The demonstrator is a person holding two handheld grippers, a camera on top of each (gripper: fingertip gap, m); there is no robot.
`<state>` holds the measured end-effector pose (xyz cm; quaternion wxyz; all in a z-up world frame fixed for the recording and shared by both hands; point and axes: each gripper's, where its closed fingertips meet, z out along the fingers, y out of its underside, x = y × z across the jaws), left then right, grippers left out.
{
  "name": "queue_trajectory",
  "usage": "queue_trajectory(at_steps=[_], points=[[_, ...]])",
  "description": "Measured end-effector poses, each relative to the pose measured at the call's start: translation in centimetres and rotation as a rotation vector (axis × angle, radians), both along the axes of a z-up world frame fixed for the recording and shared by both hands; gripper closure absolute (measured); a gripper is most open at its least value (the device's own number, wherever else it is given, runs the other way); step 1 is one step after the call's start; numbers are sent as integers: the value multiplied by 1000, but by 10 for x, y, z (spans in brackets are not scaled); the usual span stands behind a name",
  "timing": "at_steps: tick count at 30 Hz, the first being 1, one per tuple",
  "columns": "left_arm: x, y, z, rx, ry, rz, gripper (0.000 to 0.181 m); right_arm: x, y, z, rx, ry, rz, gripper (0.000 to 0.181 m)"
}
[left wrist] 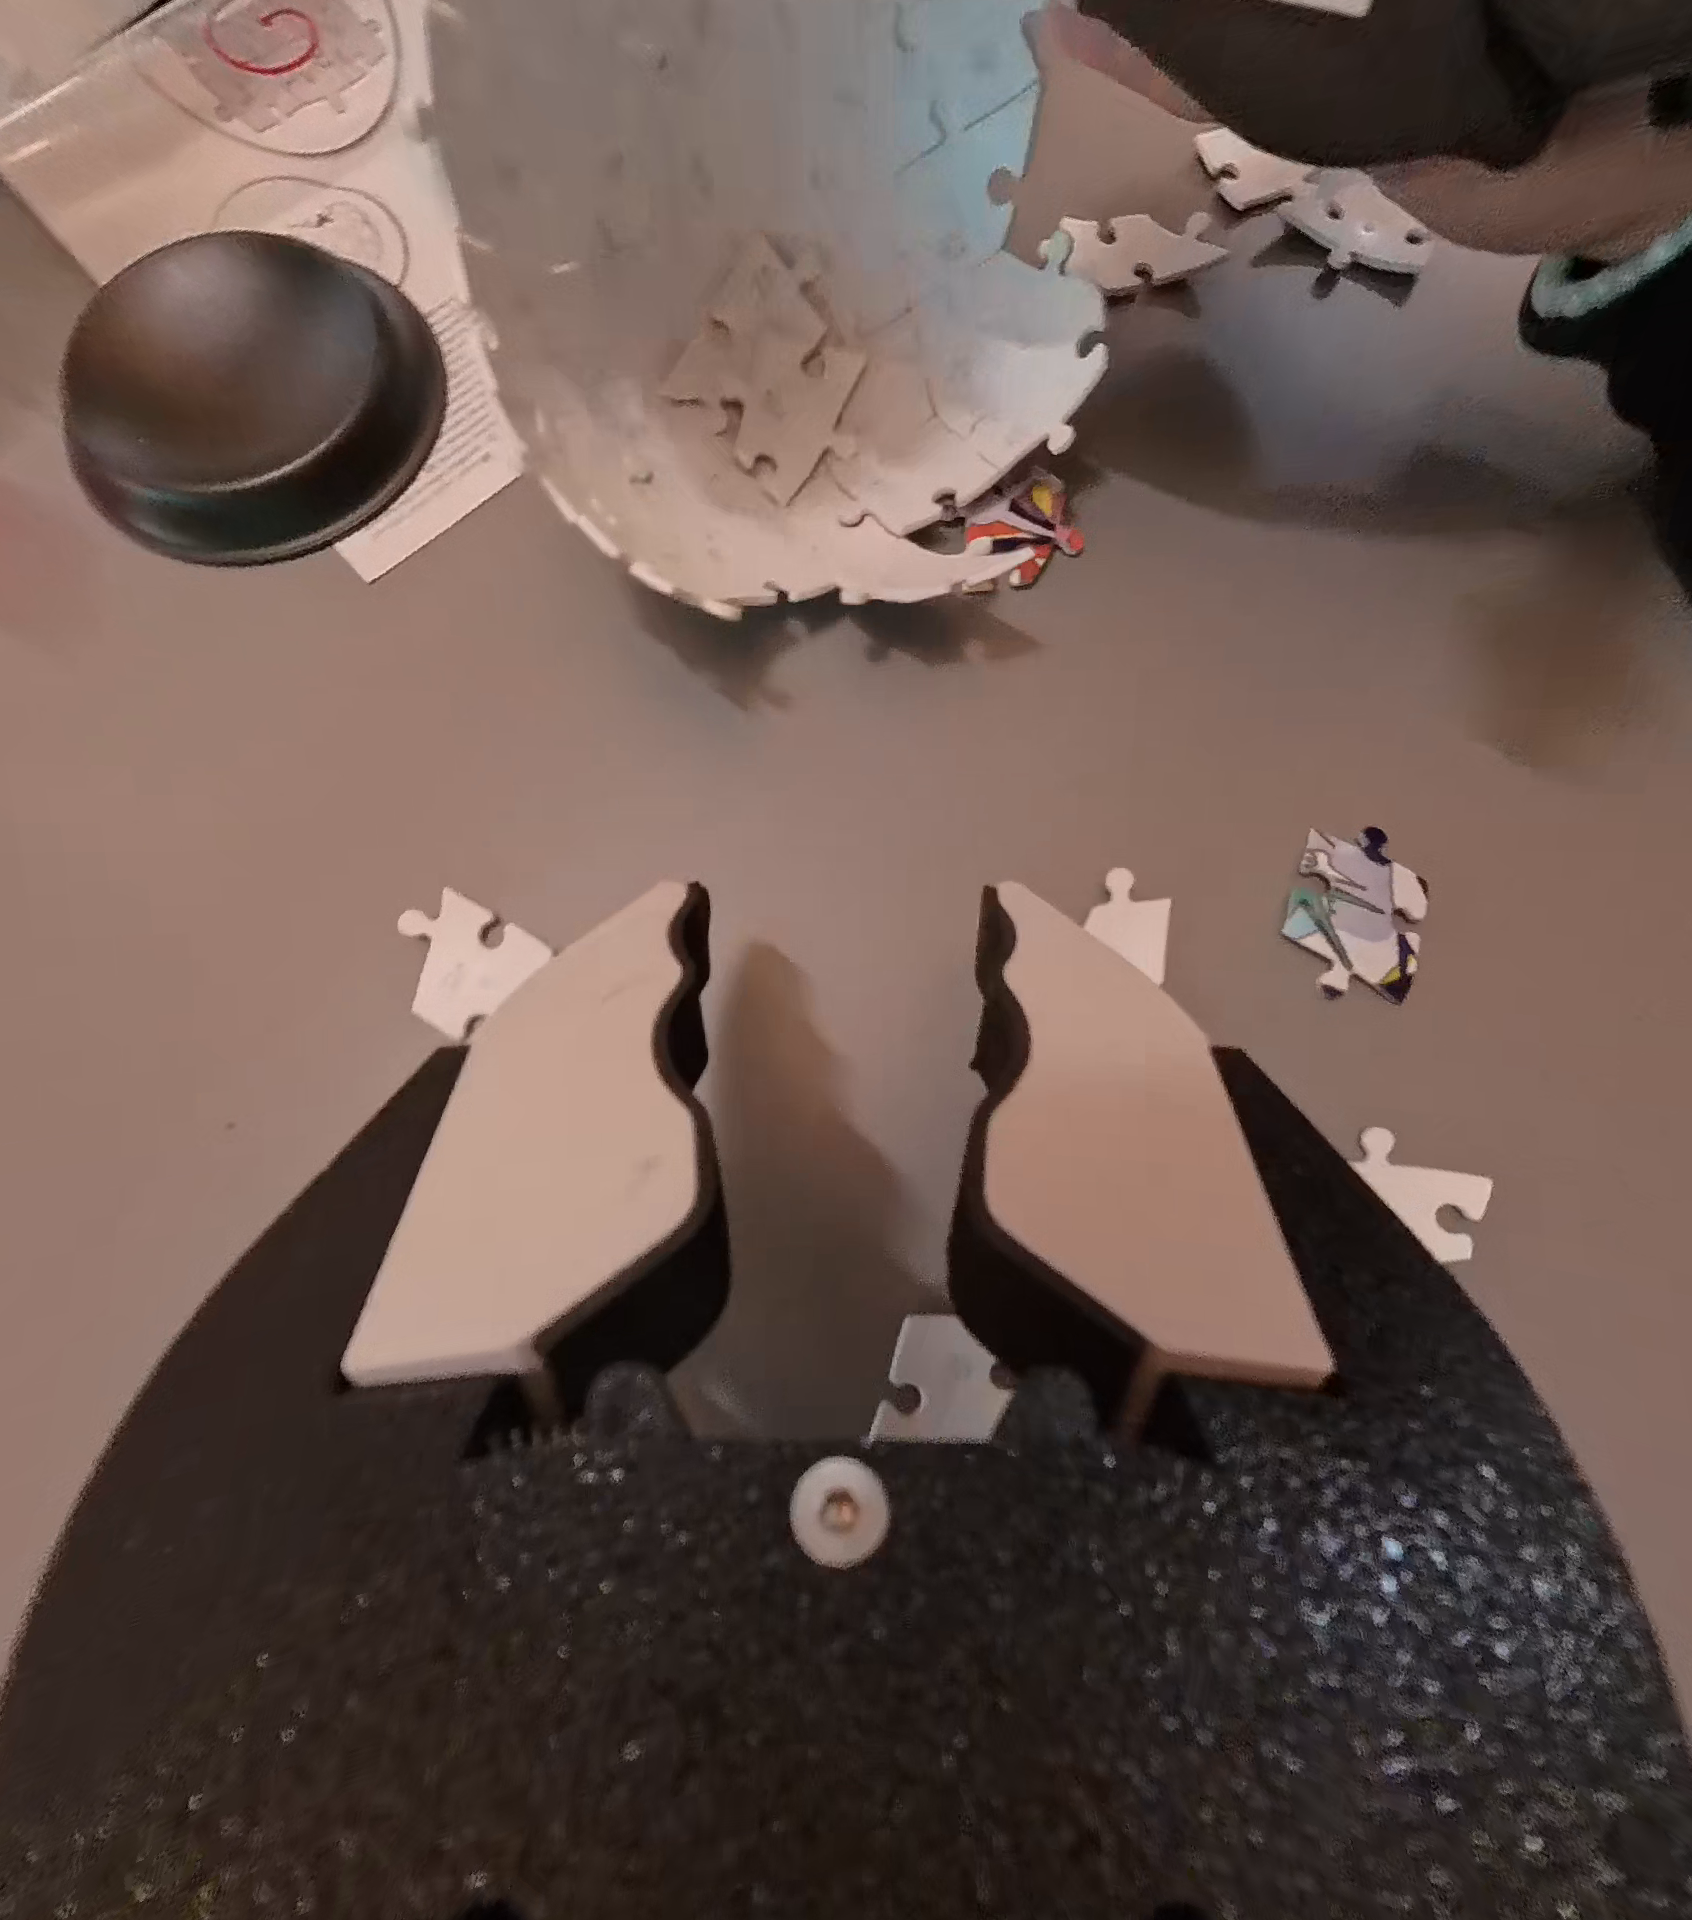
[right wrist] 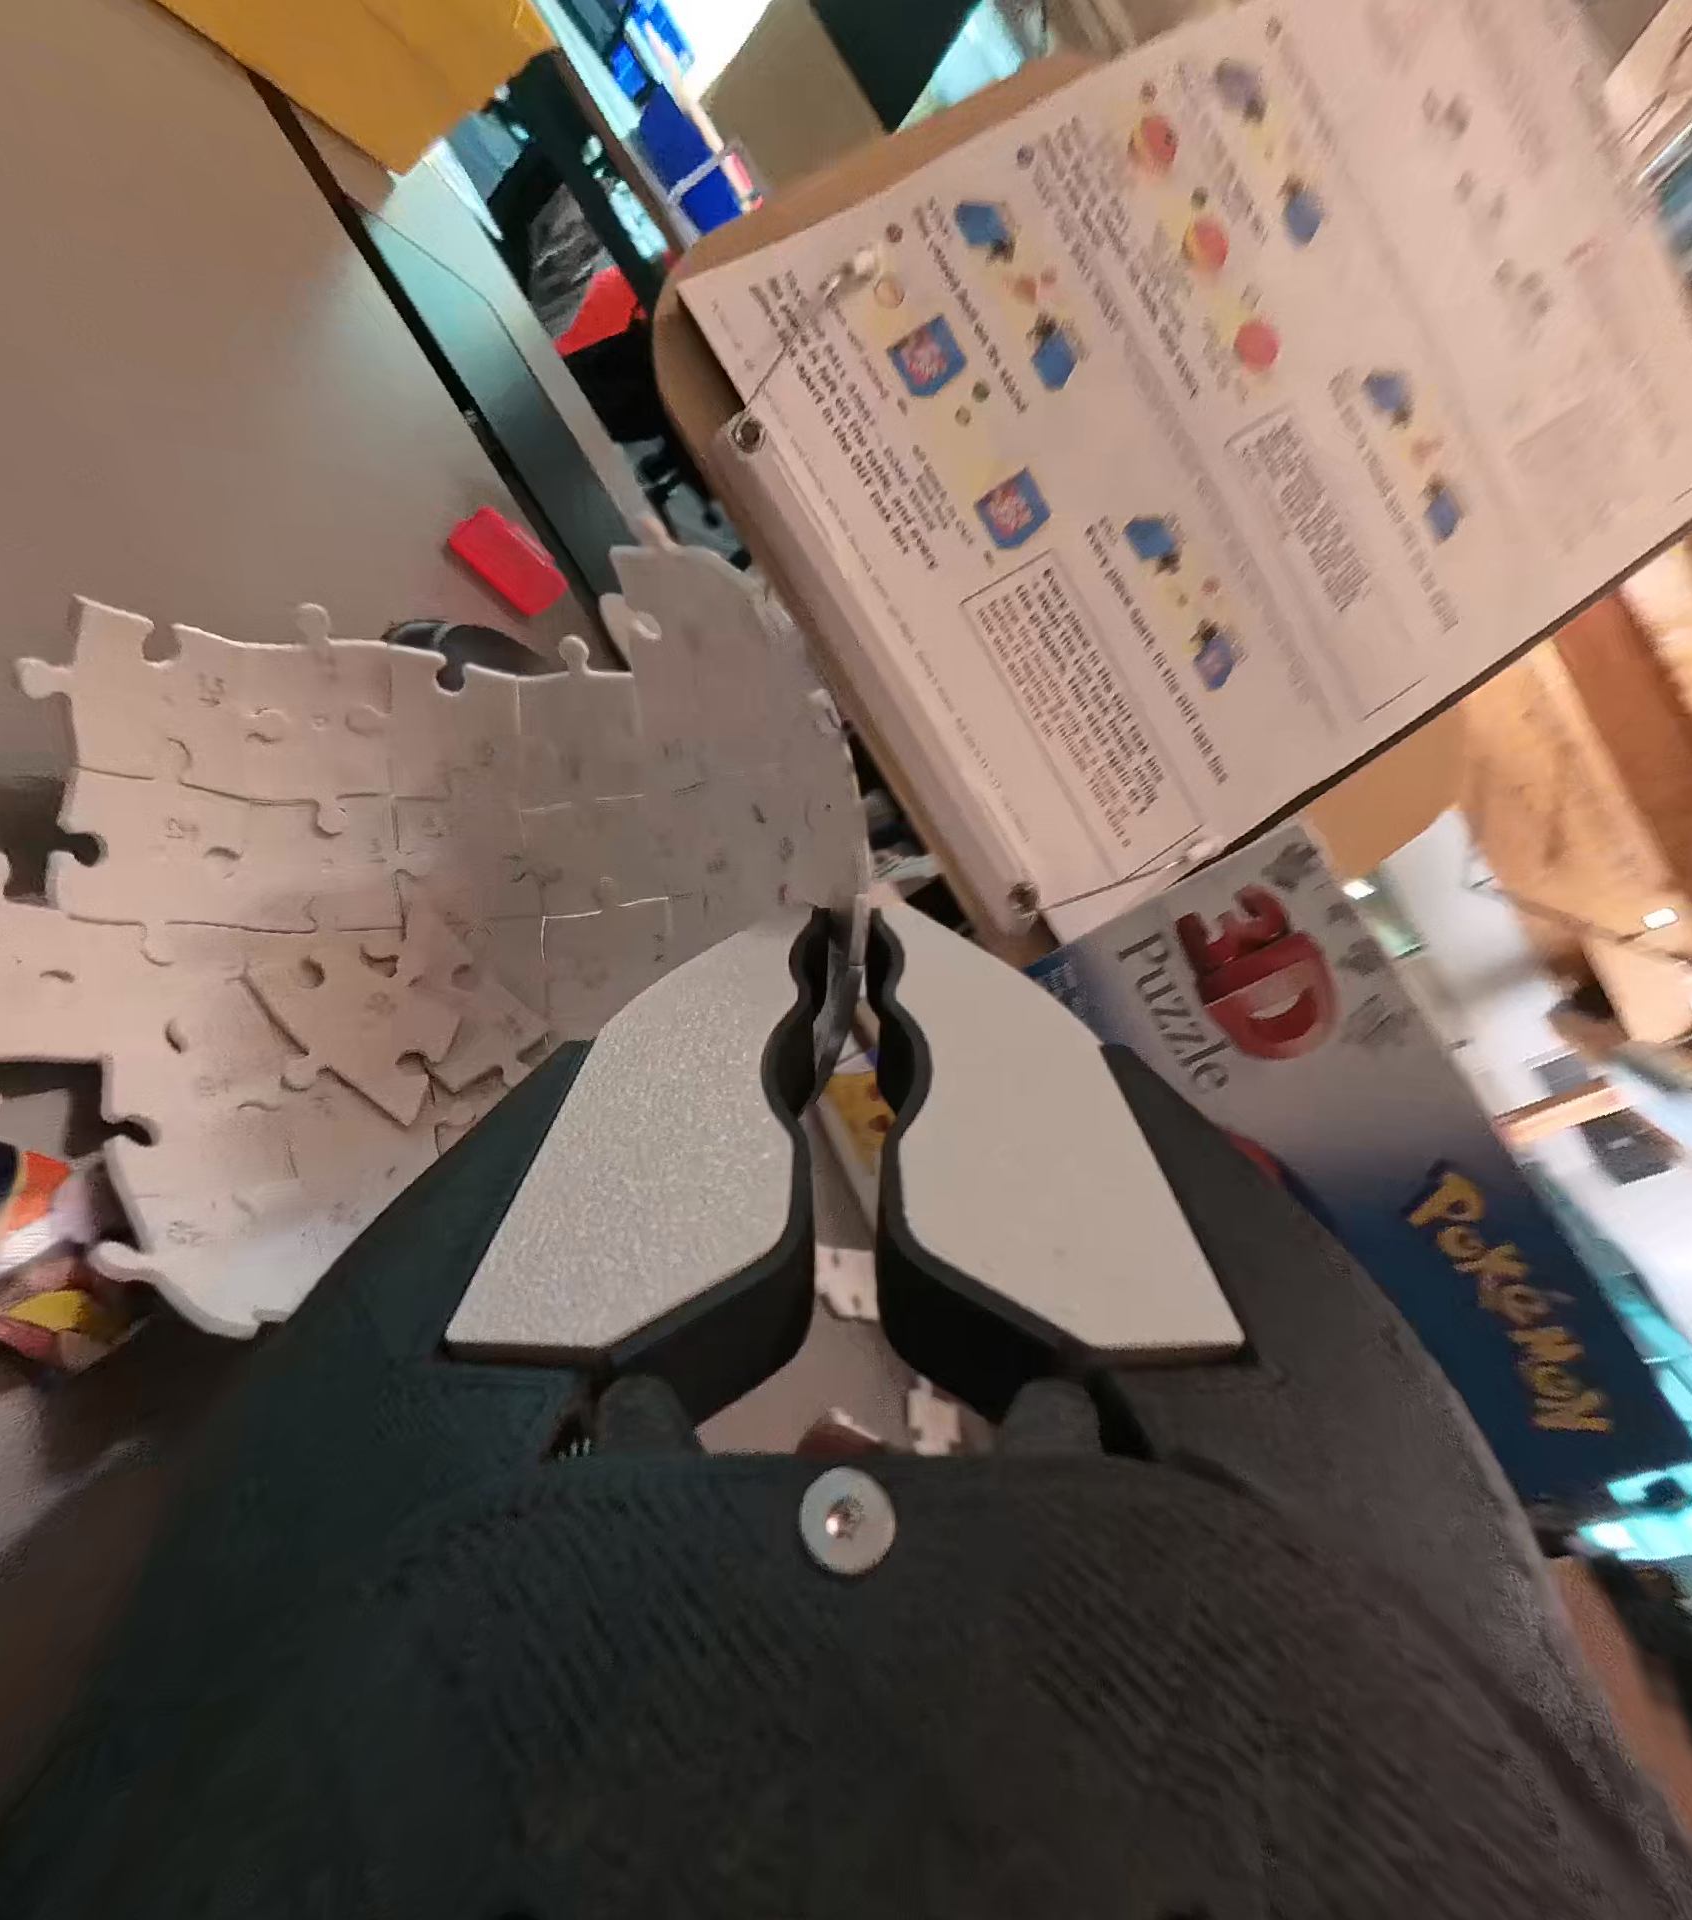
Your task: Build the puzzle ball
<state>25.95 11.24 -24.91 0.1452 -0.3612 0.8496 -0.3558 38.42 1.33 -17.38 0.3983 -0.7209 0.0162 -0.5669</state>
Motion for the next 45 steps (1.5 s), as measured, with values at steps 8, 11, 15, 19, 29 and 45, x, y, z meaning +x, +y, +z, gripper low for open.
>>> queue_trajectory(at_steps=[8, 11, 15, 19, 29, 45], points=[[0, 20, -1, 3, 2, 79, 133, -22, 8, 30, -114, -398, -31, 177], [3, 23, 1, 0, -9, 102, 133, -33, 12, 43, -127, -500, -25, 177], [6, 24, 4, -9, -21, 122, 134, -40, 15, 54, -114, -563, -35, 177], [7, 25, 0, 6, -19, 129, 134, -44, 17, 57, -140, -606, -38, 177], [8, 19, -4, -8, -12, 120, 135, -63, 35, 60, -199, -697, 22, 177], [9, 17, -9, -32, 0, 121, 136, -59, 42, 50, -251, -700, 36, 177]])
